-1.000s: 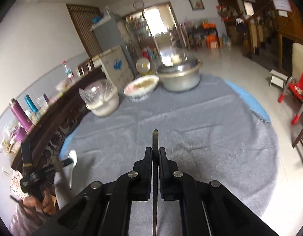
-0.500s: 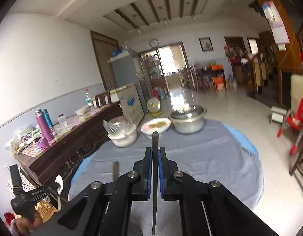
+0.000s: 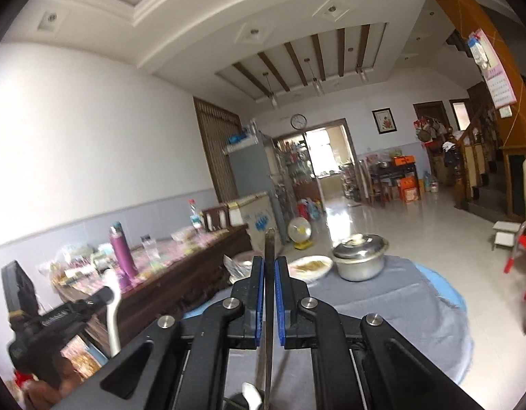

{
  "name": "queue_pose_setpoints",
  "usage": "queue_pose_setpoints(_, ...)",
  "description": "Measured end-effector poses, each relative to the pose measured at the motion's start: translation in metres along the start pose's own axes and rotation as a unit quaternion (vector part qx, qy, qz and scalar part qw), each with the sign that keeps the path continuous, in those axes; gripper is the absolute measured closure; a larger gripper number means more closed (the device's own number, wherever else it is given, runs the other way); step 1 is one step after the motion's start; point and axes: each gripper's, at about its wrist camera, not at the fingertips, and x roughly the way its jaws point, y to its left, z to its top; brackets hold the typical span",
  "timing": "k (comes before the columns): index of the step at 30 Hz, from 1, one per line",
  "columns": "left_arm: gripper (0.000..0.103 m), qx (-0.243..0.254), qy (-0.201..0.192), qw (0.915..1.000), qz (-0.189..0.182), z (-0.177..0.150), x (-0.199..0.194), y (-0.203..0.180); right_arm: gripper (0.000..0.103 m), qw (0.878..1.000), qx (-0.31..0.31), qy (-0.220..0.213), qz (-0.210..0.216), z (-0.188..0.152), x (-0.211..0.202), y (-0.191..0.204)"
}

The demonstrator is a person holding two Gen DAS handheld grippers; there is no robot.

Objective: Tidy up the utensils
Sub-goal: 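Lower the spoon with the left gripper into the mesh holder while the right lowers the chopstick in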

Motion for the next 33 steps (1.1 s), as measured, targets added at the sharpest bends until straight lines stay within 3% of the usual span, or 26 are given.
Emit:
queue_pose_setpoints(8,0.1,0.018,0.008,0.9997,-0.018,-0.031,0.044,-0.027,0.096,0.999,0.009,0.028,0.016,-0.024,0.017,0.003)
queue_pose_setpoints(13,0.1,0.019,0.03,0.9993,-0.015,-0.059,0.07,-0.023,0.096,0.999,0.013,0.047,0.015,-0.035,0.024,-0.008)
queue_pose_setpoints(22,0.1,0.034,0.041,0.9983,-0.024,-0.097,0.085,-0.015,0.096,0.997,0.017,0.069,0.018,-0.044,0.033,-0.016)
queue_pose_setpoints(33,0.1,0.051,0.048,0.9975,-0.005,-0.112,0.089,-0.014,0.096,0.995,0.02,0.092,0.018,-0.054,0.047,-0.021)
